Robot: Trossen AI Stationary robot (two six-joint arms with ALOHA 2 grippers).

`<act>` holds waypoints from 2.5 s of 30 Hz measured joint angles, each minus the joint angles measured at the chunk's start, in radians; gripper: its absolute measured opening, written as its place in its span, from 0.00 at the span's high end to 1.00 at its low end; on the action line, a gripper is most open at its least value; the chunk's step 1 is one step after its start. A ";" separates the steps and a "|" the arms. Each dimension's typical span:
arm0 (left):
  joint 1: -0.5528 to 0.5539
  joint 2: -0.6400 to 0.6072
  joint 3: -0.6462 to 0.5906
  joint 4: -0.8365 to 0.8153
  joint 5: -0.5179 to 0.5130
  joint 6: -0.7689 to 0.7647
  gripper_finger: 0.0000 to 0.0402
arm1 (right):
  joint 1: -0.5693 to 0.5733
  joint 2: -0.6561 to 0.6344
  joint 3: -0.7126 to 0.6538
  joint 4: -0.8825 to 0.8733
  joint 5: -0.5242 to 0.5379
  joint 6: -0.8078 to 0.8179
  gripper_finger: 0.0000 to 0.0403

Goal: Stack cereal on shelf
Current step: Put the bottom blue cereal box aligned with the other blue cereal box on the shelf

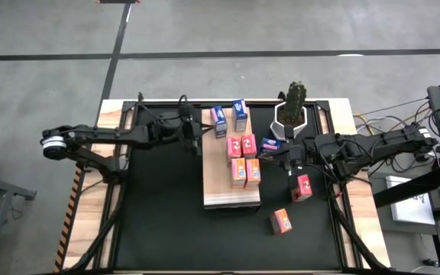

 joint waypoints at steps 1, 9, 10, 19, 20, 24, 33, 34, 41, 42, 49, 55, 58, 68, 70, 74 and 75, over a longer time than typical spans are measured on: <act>0.004 0.000 0.000 0.005 0.000 0.000 1.00 | 0.000 0.000 0.000 0.000 0.000 0.003 0.87; 0.014 0.058 0.000 0.105 0.018 -0.011 1.00 | 0.000 0.000 0.000 0.000 0.000 0.007 0.87; 0.014 0.069 0.000 0.117 0.018 -0.013 1.00 | 0.000 0.000 0.000 0.000 0.000 0.007 0.87; 0.028 0.115 0.006 0.159 -0.018 -0.018 1.00 | 0.000 0.000 0.000 0.000 0.000 0.007 0.87; 0.030 0.118 0.010 0.159 -0.018 -0.017 1.00 | 0.000 0.000 0.000 0.000 0.000 0.007 0.87; 0.039 0.127 0.018 0.160 -0.018 -0.011 1.00 | 0.000 0.000 0.000 0.000 0.000 0.009 0.87; 0.041 0.127 0.022 0.154 -0.012 -0.044 1.00 | 0.000 0.000 0.000 0.000 0.000 0.009 0.87; 0.041 0.127 0.022 0.149 0.000 -0.054 1.00 | 0.000 0.000 0.000 0.000 0.000 0.010 0.87; 0.044 0.127 0.022 0.148 0.027 -0.065 1.00 | 0.000 0.000 0.000 0.000 0.000 0.010 0.87; 0.045 0.127 0.022 0.150 0.027 -0.060 1.00 | 0.000 0.000 0.000 0.000 0.000 0.011 0.87; 0.062 0.127 0.022 0.152 0.027 -0.049 1.00 | 0.000 0.000 0.000 0.000 0.000 0.024 0.87; 0.069 0.127 0.022 0.152 0.027 -0.048 1.00 | 0.000 0.000 0.000 0.000 0.000 0.027 0.87; 0.078 0.127 0.022 0.152 0.031 -0.048 1.00 | 0.000 0.000 0.000 0.000 -0.001 0.028 0.87; 0.084 0.127 0.022 0.193 0.069 -0.033 1.00 | 0.000 0.000 -0.001 -0.001 -0.001 0.032 0.87; 0.084 0.127 0.022 0.201 0.070 -0.033 1.00 | 0.000 0.000 -0.001 -0.001 -0.001 0.032 0.87; 0.086 0.127 0.022 0.208 0.070 -0.033 1.00 | 0.000 0.000 -0.001 -0.001 -0.001 0.032 0.87; 0.087 0.127 0.022 0.208 0.070 -0.033 1.00 | 0.000 0.000 -0.001 -0.001 -0.001 0.032 0.87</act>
